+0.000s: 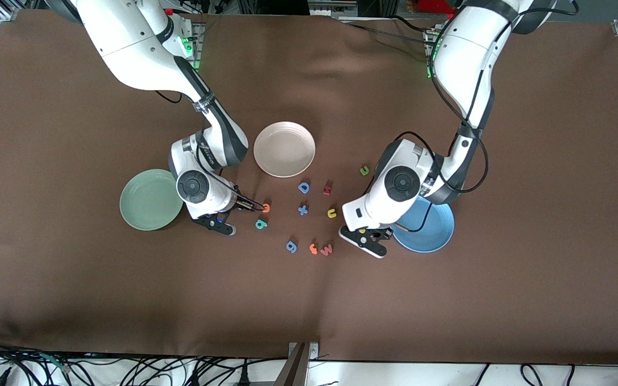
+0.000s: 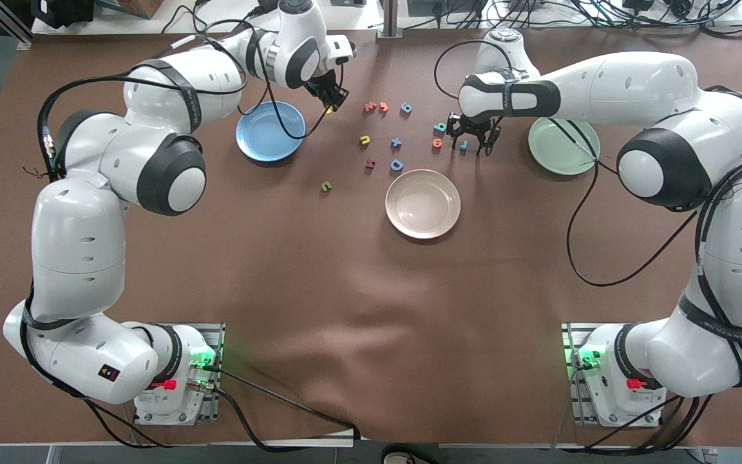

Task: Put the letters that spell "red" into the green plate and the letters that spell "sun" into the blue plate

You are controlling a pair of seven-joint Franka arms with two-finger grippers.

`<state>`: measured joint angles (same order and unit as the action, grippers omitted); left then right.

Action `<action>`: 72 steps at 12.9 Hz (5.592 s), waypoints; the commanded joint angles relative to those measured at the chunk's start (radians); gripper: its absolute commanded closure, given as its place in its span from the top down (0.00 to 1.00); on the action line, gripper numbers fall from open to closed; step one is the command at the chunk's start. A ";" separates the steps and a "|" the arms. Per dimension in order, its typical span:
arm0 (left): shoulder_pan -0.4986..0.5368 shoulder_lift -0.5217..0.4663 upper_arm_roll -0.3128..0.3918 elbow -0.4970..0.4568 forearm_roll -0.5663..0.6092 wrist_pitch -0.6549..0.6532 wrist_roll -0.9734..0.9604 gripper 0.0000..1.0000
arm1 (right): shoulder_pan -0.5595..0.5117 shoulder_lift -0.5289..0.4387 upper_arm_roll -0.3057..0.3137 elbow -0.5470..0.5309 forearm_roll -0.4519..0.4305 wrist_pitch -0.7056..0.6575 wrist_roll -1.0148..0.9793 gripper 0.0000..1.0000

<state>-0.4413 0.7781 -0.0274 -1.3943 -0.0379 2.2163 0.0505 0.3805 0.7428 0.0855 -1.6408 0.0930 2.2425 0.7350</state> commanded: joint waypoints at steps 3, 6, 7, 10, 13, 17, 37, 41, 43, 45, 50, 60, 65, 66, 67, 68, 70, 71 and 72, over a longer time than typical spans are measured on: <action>0.090 -0.080 -0.008 -0.104 0.093 -0.121 0.067 0.21 | -0.003 -0.003 -0.003 -0.007 -0.024 0.009 -0.003 0.73; 0.151 -0.080 -0.008 -0.137 0.095 -0.107 0.162 0.21 | 0.004 -0.002 -0.003 -0.007 -0.021 0.014 0.001 0.64; 0.153 -0.080 -0.008 -0.147 0.095 -0.103 0.173 0.22 | 0.005 -0.002 -0.003 -0.007 -0.021 0.018 0.003 0.64; 0.151 -0.083 -0.008 -0.149 0.095 -0.104 0.173 1.00 | 0.005 0.000 -0.003 -0.007 -0.022 0.019 -0.003 0.49; 0.130 -0.097 -0.026 -0.137 0.093 -0.107 0.152 1.00 | 0.006 0.000 -0.003 -0.007 -0.024 0.019 -0.005 0.49; -0.002 -0.092 -0.051 -0.129 0.090 -0.102 -0.097 1.00 | 0.005 0.009 -0.003 -0.007 -0.030 0.064 -0.013 0.49; -0.134 0.122 -0.037 -0.008 0.146 0.178 -0.514 0.89 | -0.002 -0.175 -0.117 0.015 -0.030 -0.216 -0.110 0.00; -0.152 0.133 -0.039 -0.009 0.159 0.177 -0.517 0.80 | -0.003 -0.233 -0.283 -0.017 -0.029 -0.340 -0.363 0.00; -0.160 0.127 -0.039 -0.014 0.159 0.175 -0.517 0.76 | -0.005 -0.238 -0.347 -0.053 -0.022 -0.328 -0.486 0.00; -0.160 0.125 -0.039 -0.014 0.159 0.172 -0.515 0.59 | -0.006 -0.240 -0.377 -0.112 -0.022 -0.275 -0.535 0.00; -0.157 0.125 -0.039 -0.014 0.159 0.171 -0.515 0.06 | -0.008 -0.233 -0.383 -0.316 -0.018 0.010 -0.563 0.00; -0.030 -0.060 -0.020 -0.021 0.161 -0.139 -0.357 0.06 | -0.011 -0.220 -0.383 -0.318 -0.016 0.042 -0.575 0.86; 0.091 -0.082 -0.022 -0.091 0.248 -0.175 -0.207 0.10 | -0.005 -0.241 -0.374 -0.289 -0.015 0.029 -0.563 0.94; 0.104 -0.083 -0.025 -0.106 0.251 -0.173 -0.202 0.11 | 0.006 -0.247 -0.372 -0.269 -0.010 0.019 -0.560 0.94; 0.110 -0.086 -0.025 -0.132 0.256 -0.172 -0.199 0.11 | 0.011 -0.246 -0.372 -0.242 0.007 -0.006 -0.539 0.94; 0.127 -0.094 -0.025 -0.156 0.256 -0.164 -0.178 0.11 | 0.023 -0.246 -0.369 -0.203 0.014 -0.041 -0.507 0.94; 0.138 -0.112 -0.031 -0.213 0.248 -0.164 -0.158 0.11 | 0.046 -0.237 -0.336 -0.119 0.019 -0.104 -0.416 0.94; 0.136 -0.128 -0.037 -0.251 0.243 -0.165 -0.158 0.12 | 0.049 -0.229 -0.307 -0.075 0.021 -0.121 -0.367 0.94; 0.139 -0.146 -0.058 -0.294 0.243 -0.165 -0.159 0.15 | 0.049 -0.205 -0.276 -0.026 0.021 -0.126 -0.305 0.94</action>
<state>-0.3129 0.7141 -0.0498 -1.5677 0.1857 2.0431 -0.1248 0.4231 0.5054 -0.2305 -1.7563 0.0973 2.1568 0.3386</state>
